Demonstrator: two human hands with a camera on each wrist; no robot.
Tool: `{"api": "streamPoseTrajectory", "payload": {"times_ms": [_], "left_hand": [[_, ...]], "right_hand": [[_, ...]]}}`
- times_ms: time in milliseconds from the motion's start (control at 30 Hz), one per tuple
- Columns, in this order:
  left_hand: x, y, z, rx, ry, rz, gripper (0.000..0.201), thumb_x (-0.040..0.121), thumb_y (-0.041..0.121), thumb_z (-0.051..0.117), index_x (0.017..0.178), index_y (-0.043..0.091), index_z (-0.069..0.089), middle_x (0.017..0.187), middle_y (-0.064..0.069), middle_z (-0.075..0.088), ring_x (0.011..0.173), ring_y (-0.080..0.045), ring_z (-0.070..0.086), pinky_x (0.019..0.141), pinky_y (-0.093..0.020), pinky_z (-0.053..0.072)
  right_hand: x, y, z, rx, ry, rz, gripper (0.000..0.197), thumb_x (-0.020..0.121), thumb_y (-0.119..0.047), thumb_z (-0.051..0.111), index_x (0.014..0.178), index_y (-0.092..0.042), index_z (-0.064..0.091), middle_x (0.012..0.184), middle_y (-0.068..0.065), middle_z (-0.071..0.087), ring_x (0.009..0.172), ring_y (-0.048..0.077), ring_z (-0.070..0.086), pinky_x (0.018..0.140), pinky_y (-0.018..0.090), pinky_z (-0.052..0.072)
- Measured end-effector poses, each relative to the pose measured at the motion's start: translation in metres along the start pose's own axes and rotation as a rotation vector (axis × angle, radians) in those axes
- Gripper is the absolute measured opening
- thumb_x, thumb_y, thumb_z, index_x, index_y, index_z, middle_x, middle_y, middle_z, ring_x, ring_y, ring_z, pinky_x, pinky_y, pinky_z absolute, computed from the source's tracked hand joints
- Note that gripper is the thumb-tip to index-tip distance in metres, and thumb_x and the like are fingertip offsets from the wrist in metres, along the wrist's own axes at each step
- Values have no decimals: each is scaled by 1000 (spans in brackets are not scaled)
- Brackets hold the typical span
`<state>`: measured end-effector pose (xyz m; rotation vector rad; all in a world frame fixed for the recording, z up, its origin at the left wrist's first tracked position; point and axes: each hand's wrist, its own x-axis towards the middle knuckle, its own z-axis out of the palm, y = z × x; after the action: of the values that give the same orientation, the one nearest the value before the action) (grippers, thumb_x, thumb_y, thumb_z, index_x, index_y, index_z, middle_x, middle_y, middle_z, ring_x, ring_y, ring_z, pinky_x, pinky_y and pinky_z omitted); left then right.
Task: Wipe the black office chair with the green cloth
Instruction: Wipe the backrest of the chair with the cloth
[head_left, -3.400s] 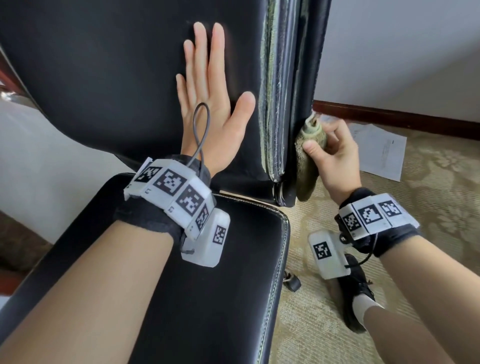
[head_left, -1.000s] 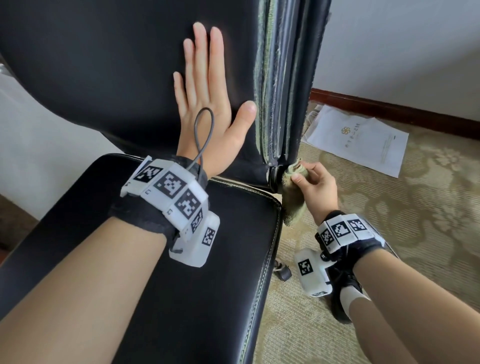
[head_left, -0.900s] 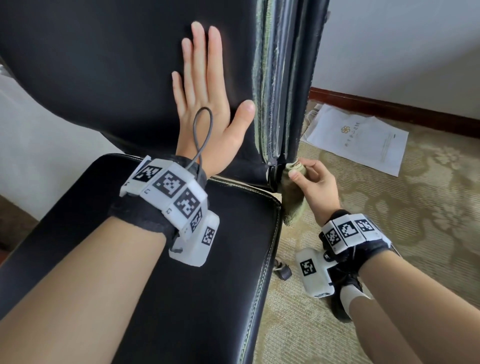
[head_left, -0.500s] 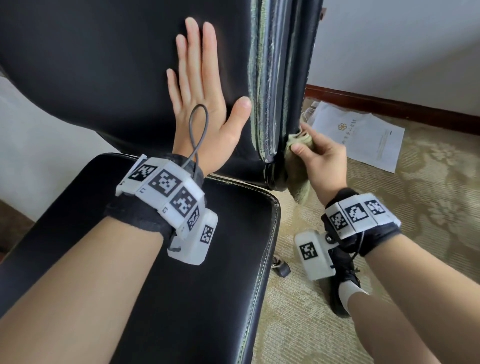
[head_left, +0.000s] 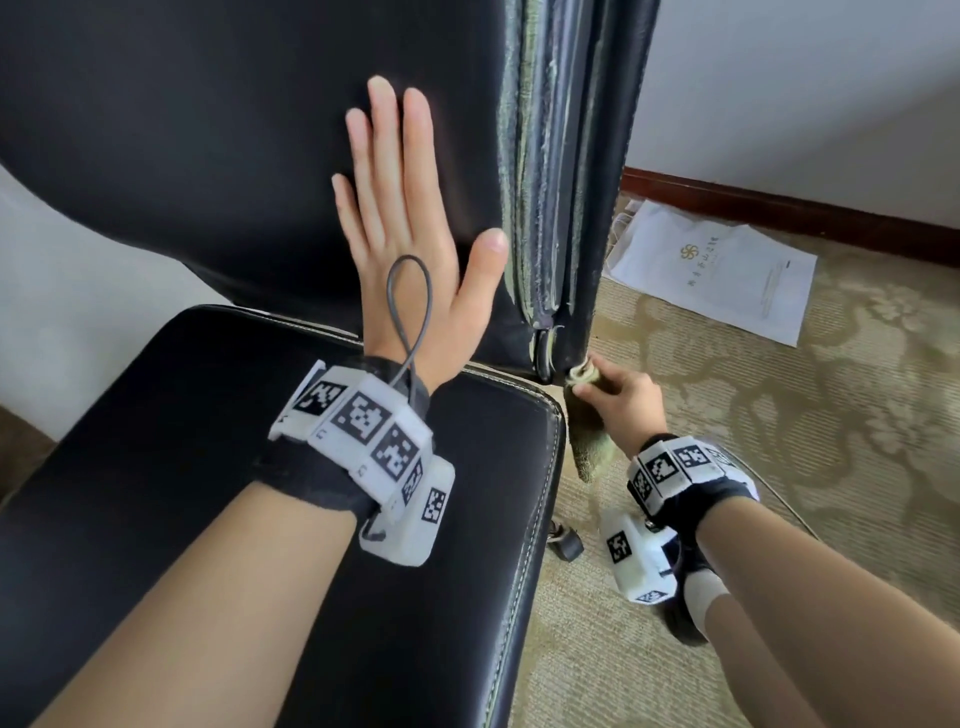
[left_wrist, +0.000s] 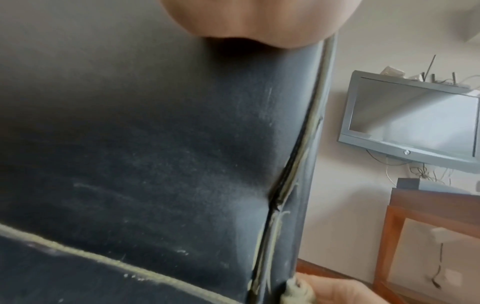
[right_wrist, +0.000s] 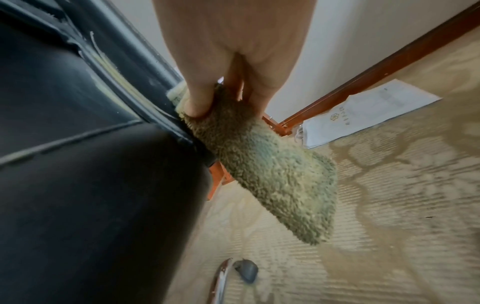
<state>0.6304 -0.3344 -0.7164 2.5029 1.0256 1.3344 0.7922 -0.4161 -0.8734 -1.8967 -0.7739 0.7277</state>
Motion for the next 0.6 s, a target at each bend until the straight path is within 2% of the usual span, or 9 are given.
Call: {"api": "streamPoseTrajectory", "payload": {"times_ms": [100, 167, 233, 333, 400, 500, 533, 600], "left_hand": [[-3, -8, 1, 42, -35, 33, 83, 96, 55, 12, 142, -13, 16, 149, -35, 17, 140, -47, 13, 113, -51, 3], [-4, -11, 2, 42, -37, 43, 88, 93, 58, 9, 142, -14, 16, 148, -36, 17, 139, -48, 14, 113, -53, 4], [-5, -10, 4, 35, -33, 41, 88, 93, 58, 9, 142, -14, 16, 148, -36, 17, 139, -47, 13, 113, -53, 4], [-8, -10, 6, 26, -27, 42, 86, 94, 57, 10, 141, -15, 16, 148, -36, 18, 139, -47, 14, 113, -53, 3], [-9, -10, 8, 24, -28, 33, 87, 94, 57, 10, 141, -15, 17, 148, -35, 18, 139, -47, 13, 113, -52, 2], [-8, -9, 10, 22, -32, 28, 87, 93, 57, 9, 141, -16, 17, 148, -35, 18, 139, -46, 13, 113, -53, 2], [-8, -9, 10, 24, -31, 29, 87, 93, 57, 9, 141, -16, 18, 148, -35, 18, 139, -46, 13, 113, -53, 2], [-7, -9, 10, 26, -26, 28, 87, 93, 56, 9, 141, -16, 18, 148, -35, 18, 139, -45, 12, 113, -53, 1]], "right_hand": [[-3, -6, 1, 88, 58, -68, 49, 81, -9, 70, 128, -12, 56, 116, -2, 62, 104, 5, 54, 96, 13, 39], [-6, -17, -2, 189, 88, -128, 49, 82, -6, 68, 128, -11, 55, 108, -10, 59, 101, 3, 56, 88, 5, 41], [-6, -33, -8, 285, 110, -220, 52, 82, -3, 67, 131, -12, 52, 111, -10, 59, 102, 2, 57, 91, 9, 43], [-3, -49, -14, 435, 145, -297, 54, 84, 2, 63, 132, -17, 47, 121, 1, 60, 110, 8, 58, 98, 22, 45], [0, -49, -11, 487, 145, -279, 48, 85, 4, 60, 130, -10, 50, 112, -1, 66, 104, 6, 61, 97, 24, 46], [3, -36, -2, 492, 147, -202, 47, 84, 10, 56, 129, -3, 50, 87, -22, 69, 87, -6, 62, 88, 18, 49], [3, -31, 0, 478, 143, -175, 49, 84, 11, 56, 129, -5, 49, 87, -23, 69, 86, -7, 62, 90, 19, 49], [4, -20, 4, 421, 122, -132, 49, 83, 11, 58, 128, -7, 51, 100, -12, 68, 89, -6, 61, 98, 27, 47]]}}
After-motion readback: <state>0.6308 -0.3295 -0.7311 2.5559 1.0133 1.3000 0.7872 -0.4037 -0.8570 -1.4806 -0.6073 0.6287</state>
